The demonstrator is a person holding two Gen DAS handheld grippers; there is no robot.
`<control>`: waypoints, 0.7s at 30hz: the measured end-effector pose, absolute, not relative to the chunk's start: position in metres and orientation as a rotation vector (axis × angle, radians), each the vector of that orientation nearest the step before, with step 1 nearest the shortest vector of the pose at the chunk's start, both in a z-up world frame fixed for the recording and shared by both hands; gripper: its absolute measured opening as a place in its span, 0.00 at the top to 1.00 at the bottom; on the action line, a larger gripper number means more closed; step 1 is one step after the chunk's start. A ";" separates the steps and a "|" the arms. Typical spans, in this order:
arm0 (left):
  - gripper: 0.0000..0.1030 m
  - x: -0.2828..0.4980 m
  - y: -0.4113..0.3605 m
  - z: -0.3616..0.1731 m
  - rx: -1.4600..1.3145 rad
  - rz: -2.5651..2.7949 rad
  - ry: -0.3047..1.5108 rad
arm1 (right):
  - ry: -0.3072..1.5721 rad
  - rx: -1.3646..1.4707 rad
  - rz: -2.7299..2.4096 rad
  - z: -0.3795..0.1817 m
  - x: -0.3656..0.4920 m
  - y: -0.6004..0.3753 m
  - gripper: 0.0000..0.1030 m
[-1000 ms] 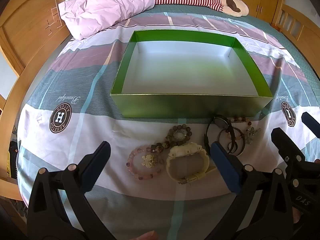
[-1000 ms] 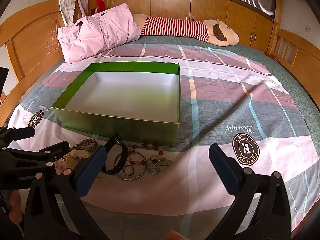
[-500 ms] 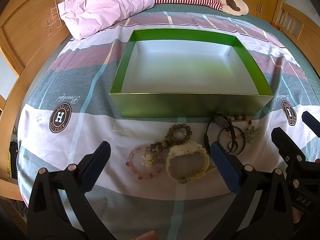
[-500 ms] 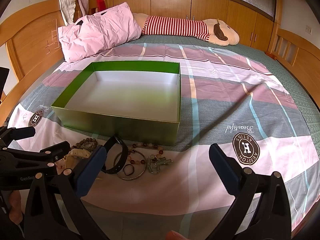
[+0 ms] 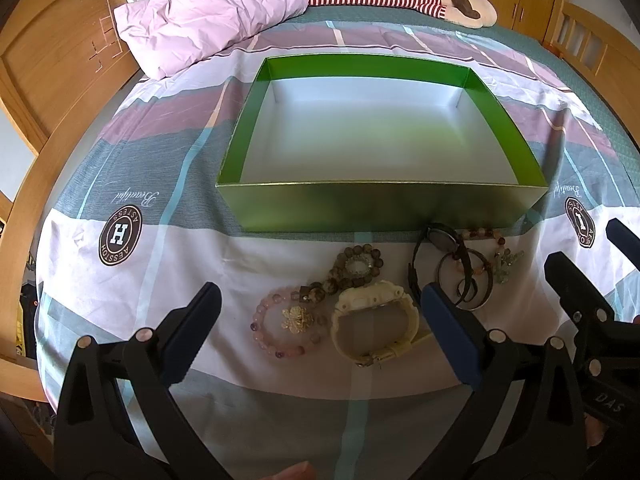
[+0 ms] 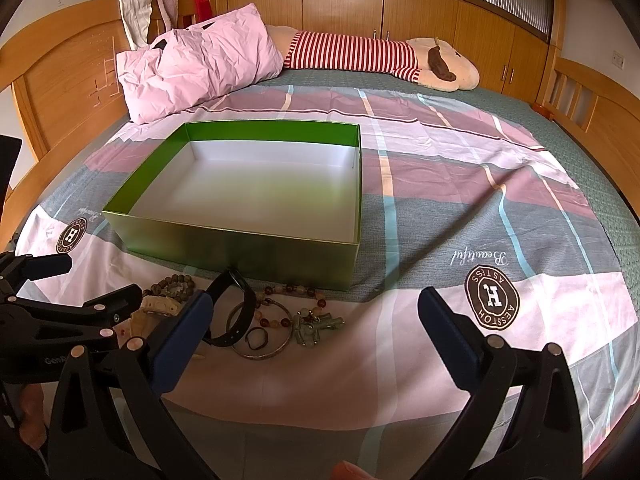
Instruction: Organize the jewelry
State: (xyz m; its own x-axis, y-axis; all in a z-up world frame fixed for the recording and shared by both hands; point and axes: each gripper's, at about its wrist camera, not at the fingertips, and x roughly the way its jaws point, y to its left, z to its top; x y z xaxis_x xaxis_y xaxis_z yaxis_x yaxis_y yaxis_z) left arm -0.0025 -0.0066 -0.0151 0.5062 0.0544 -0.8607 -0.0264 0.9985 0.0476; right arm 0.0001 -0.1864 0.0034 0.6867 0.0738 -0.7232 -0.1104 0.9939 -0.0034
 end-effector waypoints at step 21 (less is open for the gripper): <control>0.12 0.009 0.038 -0.019 -0.054 0.091 1.108 | 0.853 0.010 -0.018 0.003 0.015 -0.227 0.09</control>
